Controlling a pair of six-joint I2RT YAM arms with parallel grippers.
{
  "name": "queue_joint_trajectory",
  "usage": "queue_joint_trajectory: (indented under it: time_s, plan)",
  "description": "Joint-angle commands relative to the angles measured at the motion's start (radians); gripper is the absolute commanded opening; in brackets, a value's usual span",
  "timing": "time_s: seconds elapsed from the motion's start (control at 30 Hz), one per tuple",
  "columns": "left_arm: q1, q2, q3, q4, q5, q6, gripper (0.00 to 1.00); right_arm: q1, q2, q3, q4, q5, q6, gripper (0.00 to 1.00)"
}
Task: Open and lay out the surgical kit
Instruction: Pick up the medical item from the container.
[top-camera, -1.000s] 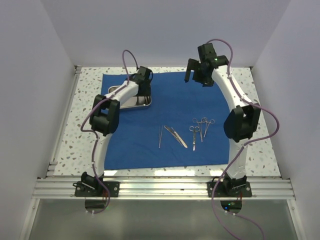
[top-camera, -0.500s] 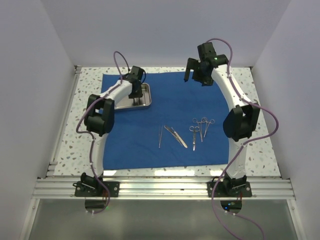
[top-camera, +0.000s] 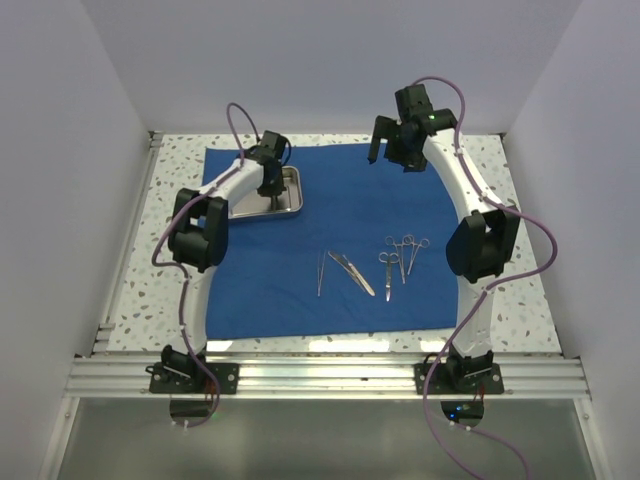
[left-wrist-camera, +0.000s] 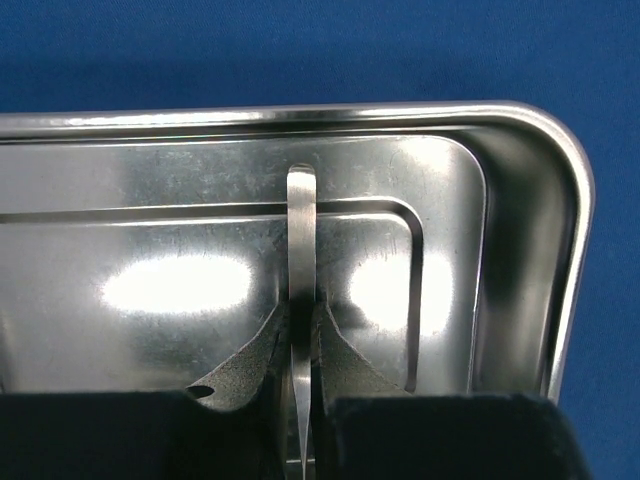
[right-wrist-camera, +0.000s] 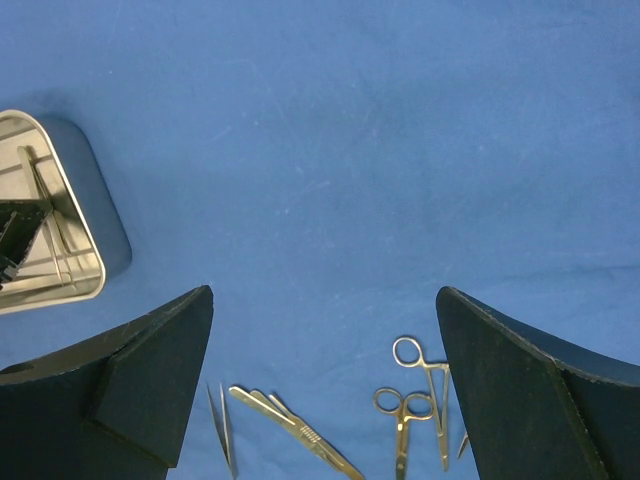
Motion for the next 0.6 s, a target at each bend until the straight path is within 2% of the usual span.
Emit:
queue_joint_trajectory:
  time_s: [0.0, 0.13, 0.4, 0.43, 0.57]
  plan:
    - [-0.003, 0.040, 0.029, -0.140, 0.026, -0.001, 0.00, -0.003, -0.001, 0.036, -0.015, -0.011, -0.020, 0.97]
    - [-0.002, -0.011, 0.123, -0.162, 0.052, 0.041, 0.00, -0.003, -0.001, 0.044, -0.005, -0.016, -0.016, 0.97]
    - [0.012, -0.221, -0.014, 0.009, 0.267, 0.113, 0.00, -0.002, 0.001, 0.080, 0.018, -0.086, 0.003, 0.96]
    - [0.021, -0.224, 0.000, -0.012, 0.319, 0.116, 0.00, -0.002, 0.001, 0.083, 0.018, -0.094, 0.009, 0.96]
    - [0.043, -0.229, 0.072, -0.086, 0.384, 0.107, 0.00, -0.002, 0.005, 0.082, 0.026, -0.132, 0.029, 0.96]
